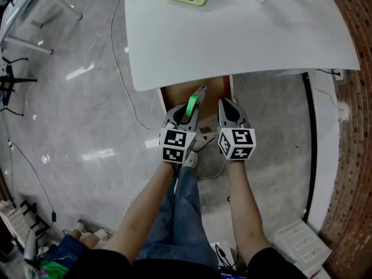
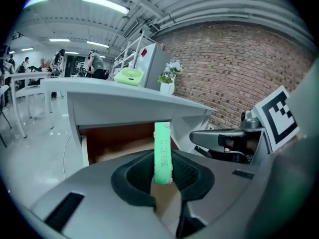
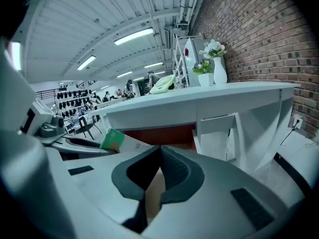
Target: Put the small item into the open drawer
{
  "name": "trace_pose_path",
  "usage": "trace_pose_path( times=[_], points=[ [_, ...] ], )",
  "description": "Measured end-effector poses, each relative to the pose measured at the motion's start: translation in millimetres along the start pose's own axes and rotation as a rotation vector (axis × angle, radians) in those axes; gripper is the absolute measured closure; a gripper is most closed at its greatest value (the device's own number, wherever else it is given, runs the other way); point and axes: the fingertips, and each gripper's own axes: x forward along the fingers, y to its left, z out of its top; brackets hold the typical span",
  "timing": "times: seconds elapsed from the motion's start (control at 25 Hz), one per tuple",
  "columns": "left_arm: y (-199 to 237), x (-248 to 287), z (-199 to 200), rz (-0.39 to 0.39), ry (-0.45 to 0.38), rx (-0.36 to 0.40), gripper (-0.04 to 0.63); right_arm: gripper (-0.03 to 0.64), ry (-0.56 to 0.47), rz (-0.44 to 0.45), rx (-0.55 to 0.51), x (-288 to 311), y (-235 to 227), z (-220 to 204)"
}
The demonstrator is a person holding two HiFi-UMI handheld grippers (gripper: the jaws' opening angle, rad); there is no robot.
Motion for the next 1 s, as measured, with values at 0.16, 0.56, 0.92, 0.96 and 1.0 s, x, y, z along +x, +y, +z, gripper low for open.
trace_pose_path(
  times=[0.16, 0.56, 0.92, 0.96, 1.0],
  points=[
    [16, 38, -21, 0.009, 0.032, -0.059, 0.508, 0.615, 0.038, 0.003, 0.004, 30, -12, -18],
    [31, 97, -76, -0.01, 0.207, -0.194, 0.506, 0.615, 0.084, -0.005, 0.01, 60, -21, -49],
    [24, 114, -103, -0.051, 0.323, -0.214, 0.503, 0.615, 0.086, -0.017, -0.015, 57, -28, -50],
    [24, 114, -105, -0.045, 0.339, -0.198, 0.503, 0.615, 0.086, -0.019, -0.014, 57, -29, -50],
    [24, 115, -107, -0.039, 0.353, -0.176, 0.502, 0.615, 0.087, -0.021, -0.013, 57, -30, -50]
  ],
)
